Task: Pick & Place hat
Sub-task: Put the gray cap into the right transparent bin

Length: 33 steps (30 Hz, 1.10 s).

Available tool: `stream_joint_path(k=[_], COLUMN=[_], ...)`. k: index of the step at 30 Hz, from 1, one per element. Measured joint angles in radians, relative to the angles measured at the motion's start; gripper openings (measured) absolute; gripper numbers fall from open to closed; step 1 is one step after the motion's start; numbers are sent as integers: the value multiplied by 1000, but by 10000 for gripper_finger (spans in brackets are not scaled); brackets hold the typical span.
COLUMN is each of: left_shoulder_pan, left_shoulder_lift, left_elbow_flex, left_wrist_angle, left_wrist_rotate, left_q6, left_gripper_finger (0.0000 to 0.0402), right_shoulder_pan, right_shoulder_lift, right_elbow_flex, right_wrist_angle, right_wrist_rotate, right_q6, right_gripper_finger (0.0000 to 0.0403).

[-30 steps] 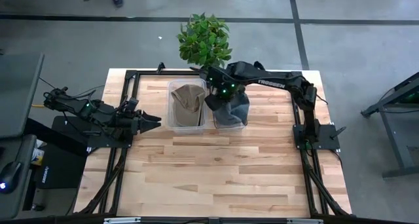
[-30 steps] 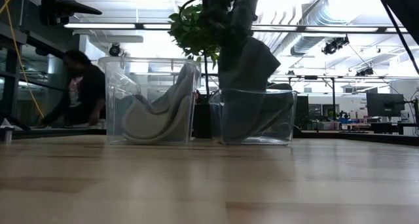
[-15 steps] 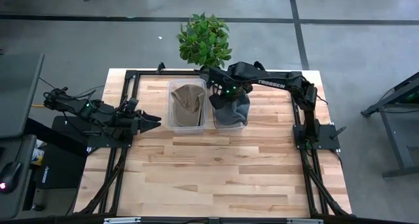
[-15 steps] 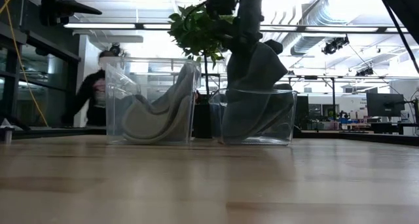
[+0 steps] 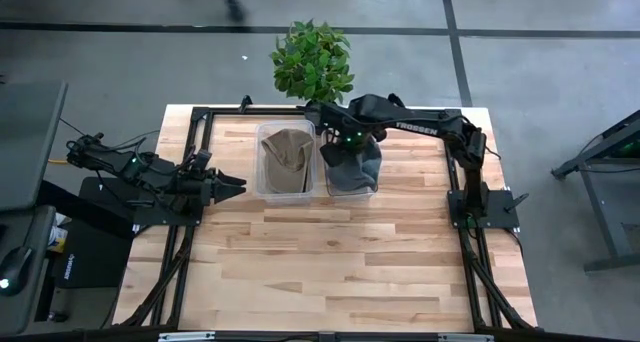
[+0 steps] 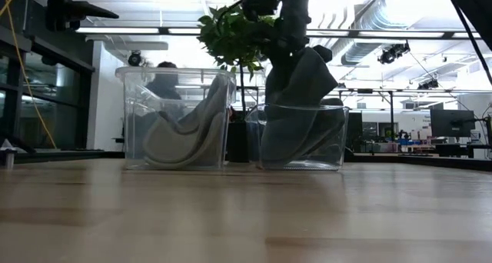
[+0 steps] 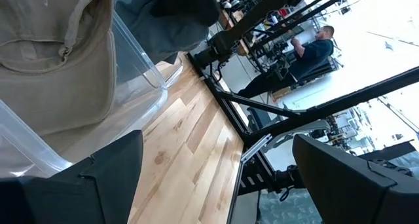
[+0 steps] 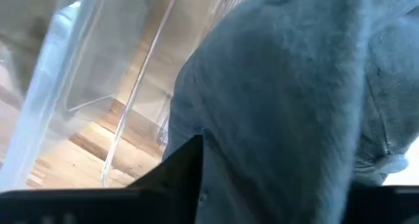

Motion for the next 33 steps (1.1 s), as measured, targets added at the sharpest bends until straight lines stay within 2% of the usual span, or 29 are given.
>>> stream_joint_path(k=[6,11,15,20,22,26,27,30,33], left_shoulder_pan=[0,0,0,0,0,0,0,0,0], left_shoulder_lift=[0,0,0,0,0,0,0,0,0], left_elbow_flex=[0,0,0,0,0,0,0,0,0], left_wrist_angle=[-5,-9,-9,-9,-9,-9,-9,-10,-16], left_wrist_rotate=[0,0,0,0,0,0,0,0,0], left_q6=[-4,-9,-9,-10,-10,-10,-11,-18,-21], left_gripper_finger=[349,349,349,349,349,349,349,349,349], right_shoulder_pan=[-2,-6,-6,1,9,28,33,41,41], right_shoulder_lift=[-42,-110,-159,-190,-192,-192,-192,-192,-192], right_elbow_flex=[0,0,0,0,0,0,0,0,-6], right_wrist_angle=[3,-3,-24,-11,-3,10,21,47,74], right_wrist_rotate=[15,19,61,59,36,4,9,44,21], right_q6=[-31,-32,-24,-55,-90,-179,-193,-191,-197], right_gripper_finger=[192,198,189,146,113,23,12,14,3])
